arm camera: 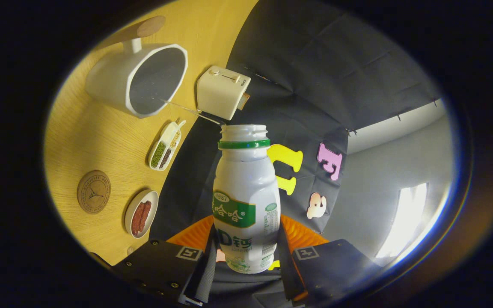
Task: Take the bottle from table, then pour the juice into the cup, finally place the bottle on the coaster
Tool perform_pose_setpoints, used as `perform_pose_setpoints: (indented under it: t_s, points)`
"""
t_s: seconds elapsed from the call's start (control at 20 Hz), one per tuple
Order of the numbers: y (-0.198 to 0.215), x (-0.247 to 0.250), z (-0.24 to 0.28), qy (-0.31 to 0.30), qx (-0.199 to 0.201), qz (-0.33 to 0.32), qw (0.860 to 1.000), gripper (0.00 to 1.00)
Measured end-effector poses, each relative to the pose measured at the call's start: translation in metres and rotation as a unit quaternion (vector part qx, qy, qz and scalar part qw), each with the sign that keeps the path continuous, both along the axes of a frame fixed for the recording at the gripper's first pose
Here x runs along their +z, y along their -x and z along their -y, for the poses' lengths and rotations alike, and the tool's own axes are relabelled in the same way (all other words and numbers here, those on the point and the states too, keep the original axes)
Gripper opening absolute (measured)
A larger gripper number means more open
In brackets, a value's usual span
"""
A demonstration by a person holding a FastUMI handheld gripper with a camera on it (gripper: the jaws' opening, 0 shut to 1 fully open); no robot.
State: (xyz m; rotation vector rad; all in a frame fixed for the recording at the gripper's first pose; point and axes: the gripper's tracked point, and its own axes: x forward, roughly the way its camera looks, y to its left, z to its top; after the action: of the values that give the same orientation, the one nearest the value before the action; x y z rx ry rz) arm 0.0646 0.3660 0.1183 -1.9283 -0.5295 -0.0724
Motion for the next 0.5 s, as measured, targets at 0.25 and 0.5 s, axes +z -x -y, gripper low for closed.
perform_pose_setpoints:
  t_s: [0.25, 0.5]
  points:
    - [0.006, -0.003, -0.006, 0.042, 0.008, 0.025, 0.999, 0.64]
    - [0.015, -0.009, -0.01, 0.072, 0.015, 0.039, 0.997, 0.64]
